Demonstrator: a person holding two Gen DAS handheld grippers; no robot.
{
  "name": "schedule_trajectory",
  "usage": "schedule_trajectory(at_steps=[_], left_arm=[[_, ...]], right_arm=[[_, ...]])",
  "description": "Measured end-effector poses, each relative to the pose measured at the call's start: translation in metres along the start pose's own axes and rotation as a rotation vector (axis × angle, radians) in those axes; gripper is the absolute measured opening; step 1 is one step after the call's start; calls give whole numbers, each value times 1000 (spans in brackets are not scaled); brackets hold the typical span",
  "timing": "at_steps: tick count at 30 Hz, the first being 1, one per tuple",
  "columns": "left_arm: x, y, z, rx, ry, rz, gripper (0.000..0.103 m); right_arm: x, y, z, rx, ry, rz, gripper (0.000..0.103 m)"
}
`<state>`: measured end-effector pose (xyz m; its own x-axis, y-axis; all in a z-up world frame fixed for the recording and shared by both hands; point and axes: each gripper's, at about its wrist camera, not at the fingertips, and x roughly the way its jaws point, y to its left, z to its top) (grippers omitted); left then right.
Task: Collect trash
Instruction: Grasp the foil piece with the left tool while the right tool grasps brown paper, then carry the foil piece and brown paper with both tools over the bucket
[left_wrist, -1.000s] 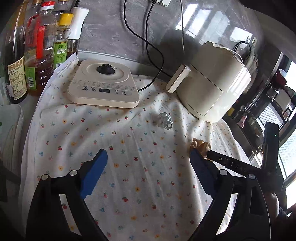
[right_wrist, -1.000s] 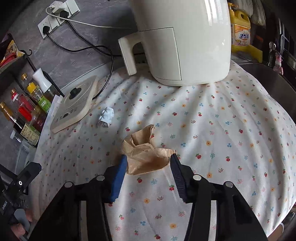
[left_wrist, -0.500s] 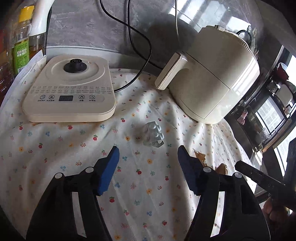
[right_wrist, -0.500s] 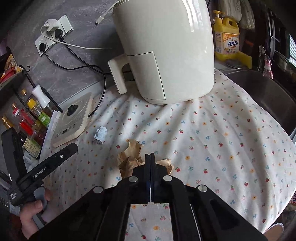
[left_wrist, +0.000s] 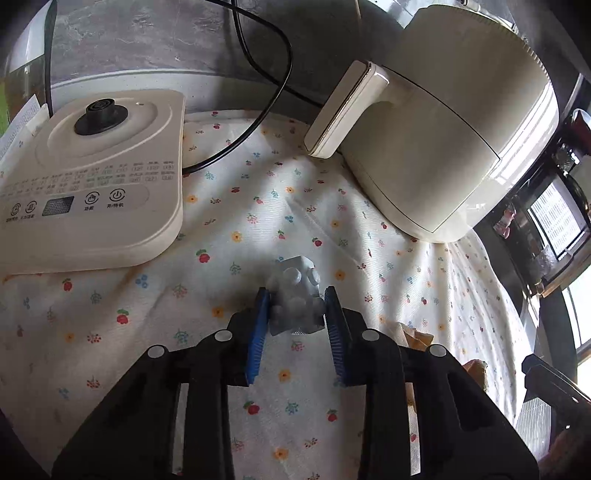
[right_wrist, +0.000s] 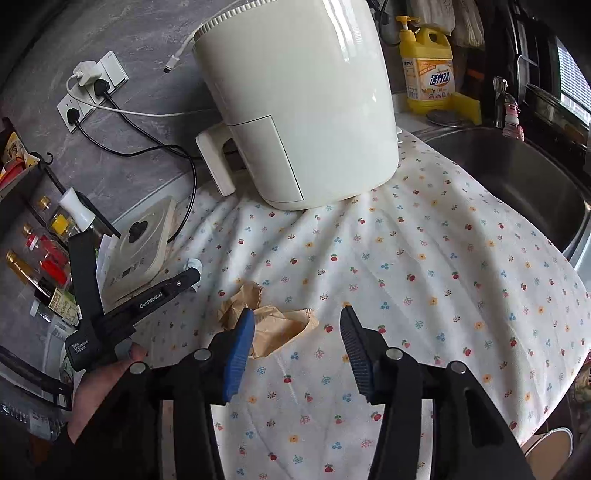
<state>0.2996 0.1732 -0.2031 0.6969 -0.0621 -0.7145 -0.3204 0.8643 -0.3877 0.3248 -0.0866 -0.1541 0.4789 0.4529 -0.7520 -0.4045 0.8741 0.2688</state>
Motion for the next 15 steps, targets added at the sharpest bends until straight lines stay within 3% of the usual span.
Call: schedule_trajectory(at_steps=[4,10,12,13,15], left_arm=[[-23,-3,-10,25,-34,-2,29],[-61,12,-31,-39,-60,28,29],[-74,16,-40,-61,-64,48,29],[-81,17,-44,-68,-70,56,29],[-97,16,-52,-75,-94,73,29]], right_arm=[[8,7,-2,-20,23,16,50],[30,21,-5,-60,51,27,81],[39,26,-6,-78,63,37,82],[44,28,-6,-90,69,36,79],[53,29,-7,-115,91,35,37]])
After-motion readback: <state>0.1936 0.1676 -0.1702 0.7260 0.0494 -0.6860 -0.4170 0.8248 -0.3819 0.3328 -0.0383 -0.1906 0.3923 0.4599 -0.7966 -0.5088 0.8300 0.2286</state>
